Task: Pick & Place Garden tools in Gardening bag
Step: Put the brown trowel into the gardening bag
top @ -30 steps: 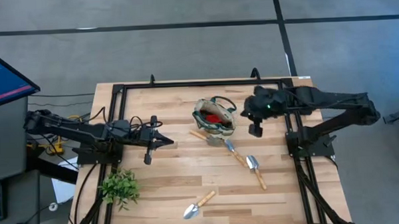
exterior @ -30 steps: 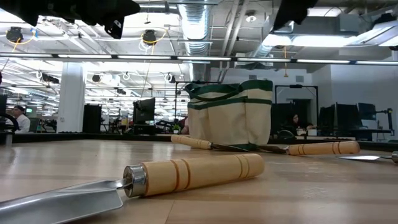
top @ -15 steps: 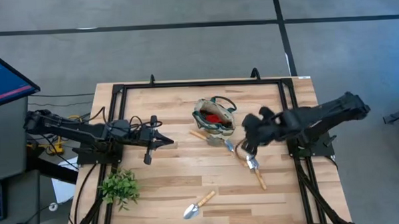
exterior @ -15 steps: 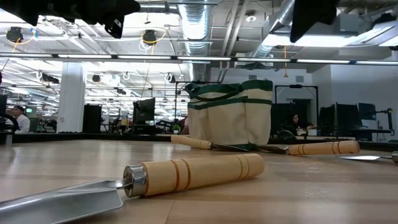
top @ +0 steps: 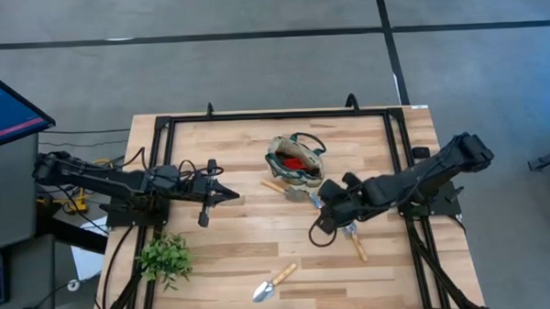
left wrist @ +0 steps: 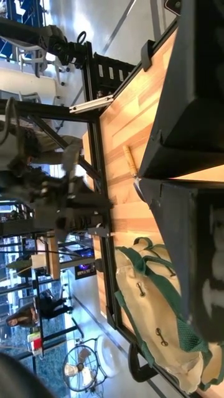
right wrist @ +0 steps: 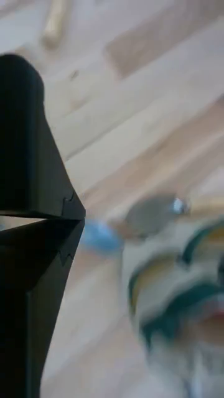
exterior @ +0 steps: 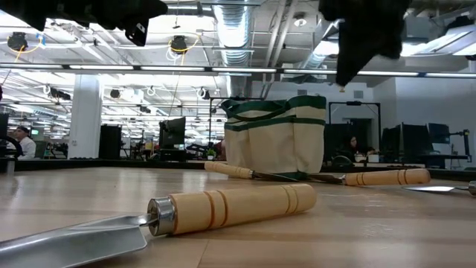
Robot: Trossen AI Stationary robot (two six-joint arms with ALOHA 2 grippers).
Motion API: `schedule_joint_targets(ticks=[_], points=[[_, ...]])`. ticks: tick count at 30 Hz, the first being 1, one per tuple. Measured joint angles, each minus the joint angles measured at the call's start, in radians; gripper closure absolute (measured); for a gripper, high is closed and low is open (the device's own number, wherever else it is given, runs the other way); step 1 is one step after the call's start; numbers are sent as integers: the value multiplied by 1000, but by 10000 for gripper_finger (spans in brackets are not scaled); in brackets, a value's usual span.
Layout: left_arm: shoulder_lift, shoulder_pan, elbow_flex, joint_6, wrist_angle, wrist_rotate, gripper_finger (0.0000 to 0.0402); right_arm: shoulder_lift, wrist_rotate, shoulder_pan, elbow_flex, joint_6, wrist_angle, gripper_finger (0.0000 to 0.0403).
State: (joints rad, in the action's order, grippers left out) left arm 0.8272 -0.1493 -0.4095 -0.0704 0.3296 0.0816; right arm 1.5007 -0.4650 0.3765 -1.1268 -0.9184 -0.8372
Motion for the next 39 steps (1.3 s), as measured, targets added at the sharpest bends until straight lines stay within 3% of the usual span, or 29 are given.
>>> schedule_joint_targets(ticks=[7,11,16,19,24,30,39], points=[[0,0,0,0,-3,0,400,-27,31,16,303,-30,516,403],[-2,0,0,0,-8,0,400,9,18,33,346,-76,551,403],[-2,0,0,0,-16,0,400,107,-24,42,301,-88,557,403],[-2,0,0,1,-16,0,400,183,-82,41,240,-73,538,403],[-2,0,0,1,-13,0,400,288,-161,27,101,-115,333,403],[-2,0,0,3,-15,0,400,389,-156,2,-52,-130,130,403],[-2,0,0,4,-15,0,400,437,-28,-48,-176,-103,-2,396]])
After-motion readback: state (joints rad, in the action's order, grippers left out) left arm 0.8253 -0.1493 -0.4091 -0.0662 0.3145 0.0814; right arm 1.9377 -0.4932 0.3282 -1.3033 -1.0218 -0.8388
